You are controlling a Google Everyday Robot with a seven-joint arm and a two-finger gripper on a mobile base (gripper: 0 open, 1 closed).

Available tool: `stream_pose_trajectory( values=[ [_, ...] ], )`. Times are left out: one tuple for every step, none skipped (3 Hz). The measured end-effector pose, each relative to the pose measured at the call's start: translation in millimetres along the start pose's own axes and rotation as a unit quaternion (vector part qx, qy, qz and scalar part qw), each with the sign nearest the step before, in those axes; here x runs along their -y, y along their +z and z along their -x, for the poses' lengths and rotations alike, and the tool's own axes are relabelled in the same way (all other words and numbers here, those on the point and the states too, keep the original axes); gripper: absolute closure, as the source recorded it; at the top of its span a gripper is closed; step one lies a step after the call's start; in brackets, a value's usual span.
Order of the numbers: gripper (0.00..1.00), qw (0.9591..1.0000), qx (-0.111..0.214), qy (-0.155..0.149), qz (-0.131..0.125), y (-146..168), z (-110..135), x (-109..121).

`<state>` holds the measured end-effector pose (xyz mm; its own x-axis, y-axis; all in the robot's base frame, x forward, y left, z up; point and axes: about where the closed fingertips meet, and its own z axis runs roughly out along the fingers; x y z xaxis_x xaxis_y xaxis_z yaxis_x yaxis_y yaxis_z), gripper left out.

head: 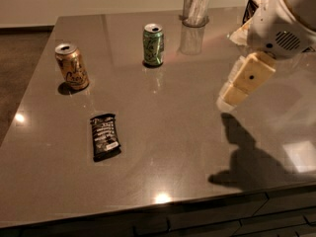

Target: Knock orange can over

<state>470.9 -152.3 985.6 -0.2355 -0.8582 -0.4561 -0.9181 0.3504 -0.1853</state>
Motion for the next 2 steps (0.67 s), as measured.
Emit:
stream_pose_trajectory(
  values=[
    [0.0, 0.9981, 0.048, 0.032, 0.019, 27, 28, -3],
    [0.0, 0.9936, 0.093, 0.057, 0.027, 56, 57, -12]
  ],
)
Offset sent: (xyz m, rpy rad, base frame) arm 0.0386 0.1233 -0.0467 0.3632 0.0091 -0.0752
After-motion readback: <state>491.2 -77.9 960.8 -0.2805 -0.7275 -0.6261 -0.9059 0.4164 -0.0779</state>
